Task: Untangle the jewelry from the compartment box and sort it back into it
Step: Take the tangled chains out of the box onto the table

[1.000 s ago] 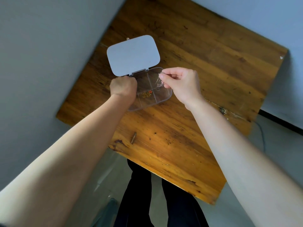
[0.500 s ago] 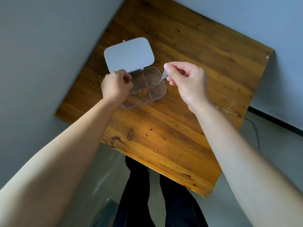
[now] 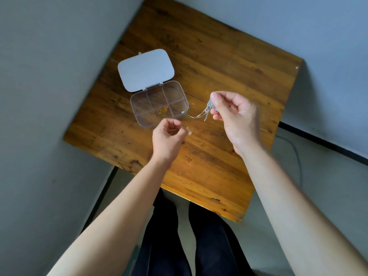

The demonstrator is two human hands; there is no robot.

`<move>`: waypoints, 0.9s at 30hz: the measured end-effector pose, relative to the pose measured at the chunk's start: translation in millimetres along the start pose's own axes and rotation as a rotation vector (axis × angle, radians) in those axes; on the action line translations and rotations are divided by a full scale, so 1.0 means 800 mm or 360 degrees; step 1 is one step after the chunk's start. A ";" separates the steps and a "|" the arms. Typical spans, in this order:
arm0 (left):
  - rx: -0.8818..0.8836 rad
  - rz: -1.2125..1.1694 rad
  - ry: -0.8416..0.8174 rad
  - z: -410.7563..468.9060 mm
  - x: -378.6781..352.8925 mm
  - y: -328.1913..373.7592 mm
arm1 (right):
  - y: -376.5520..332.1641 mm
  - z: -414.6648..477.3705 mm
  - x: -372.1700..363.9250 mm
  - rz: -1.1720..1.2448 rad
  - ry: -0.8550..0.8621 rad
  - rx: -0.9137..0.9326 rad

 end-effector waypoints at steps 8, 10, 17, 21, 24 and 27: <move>0.0287 0.0565 -0.0063 -0.011 0.010 -0.104 | 0.105 -0.024 0.006 -0.0396 -0.0089 -0.0386; 0.0281 0.0632 -0.0034 -0.009 0.018 -0.109 | 0.137 -0.032 0.007 -0.0575 -0.0188 -0.0527; -0.0026 0.1083 0.0113 0.001 0.056 -0.087 | 0.169 -0.037 0.008 -0.0837 -0.0295 -0.0618; -0.0515 0.1430 0.0219 0.020 0.076 -0.041 | 0.157 -0.017 -0.013 -0.0829 -0.0329 -0.0572; -0.0627 0.1739 0.0071 0.046 0.080 -0.034 | 0.146 0.002 -0.034 -0.0821 -0.0381 -0.0513; -0.0444 0.1967 -0.0289 0.065 0.079 -0.060 | 0.138 0.023 -0.062 -0.0894 -0.0437 -0.0427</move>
Point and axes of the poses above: each hand's wrist, its own z-axis towards the middle knuckle, its own x-axis out of the back of the hand, y = z × x, the point moved 7 cm from there along z, towards the middle knuckle, and after that the axes turned 7 degrees about z, right-handed, at the moved point
